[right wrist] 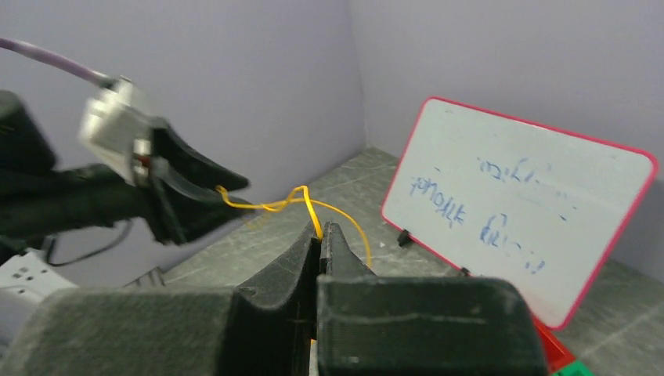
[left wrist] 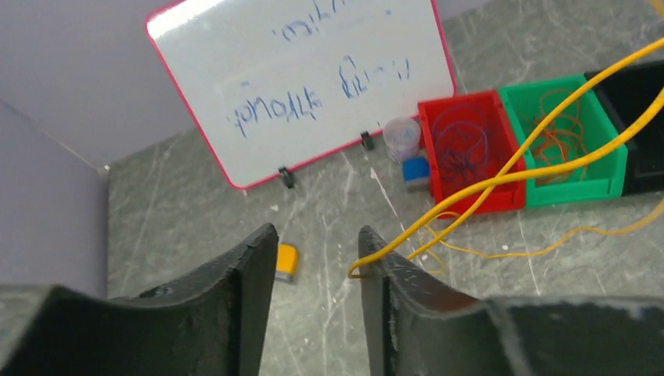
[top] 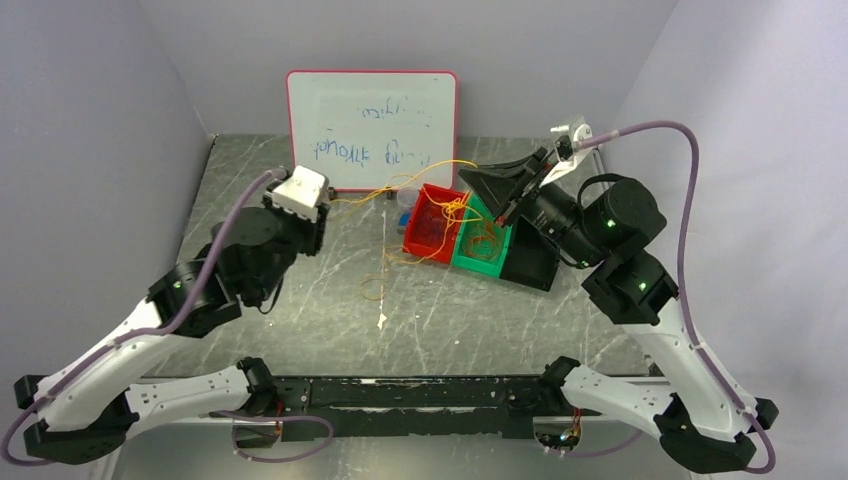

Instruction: Untangle the cables

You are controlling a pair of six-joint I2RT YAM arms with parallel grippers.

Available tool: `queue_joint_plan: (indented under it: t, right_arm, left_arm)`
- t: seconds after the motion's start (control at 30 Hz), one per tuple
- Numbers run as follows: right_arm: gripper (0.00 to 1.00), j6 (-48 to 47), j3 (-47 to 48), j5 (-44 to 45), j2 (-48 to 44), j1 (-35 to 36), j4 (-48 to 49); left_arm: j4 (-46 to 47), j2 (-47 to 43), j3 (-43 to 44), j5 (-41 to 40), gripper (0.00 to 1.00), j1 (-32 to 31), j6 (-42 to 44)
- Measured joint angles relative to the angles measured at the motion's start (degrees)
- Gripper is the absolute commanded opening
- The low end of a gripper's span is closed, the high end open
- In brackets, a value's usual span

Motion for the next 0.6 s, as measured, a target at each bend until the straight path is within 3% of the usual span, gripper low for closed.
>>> queue_joint_plan:
  t: [0.3,0.33,0.37,0.6]
  right_arm:
    - [0.0,2.0,3.7,-2.3,4.0,0.0,-5.1]
    - [0.0,2.4,3.6,-1.3,4.2,0.0,-5.9]
    - [0.0,2.8,3.5,-0.4,4.3,0.0,-6.4]
    - [0.0,5.5,3.5,7.6,5.4,0.0,-10.3]
  left_arm:
    - [1.4,2.1,-6.7,3.7,0.79,0.0,-8.3]
    - [1.7,1.7,-6.9,4.6,0.92,0.0,-8.8]
    - [2.0,1.4,-7.0,5.1,0.96,0.0,-9.1]
    - [3.6,-4.8,-7.1,9.9,0.98,0.0,-9.7]
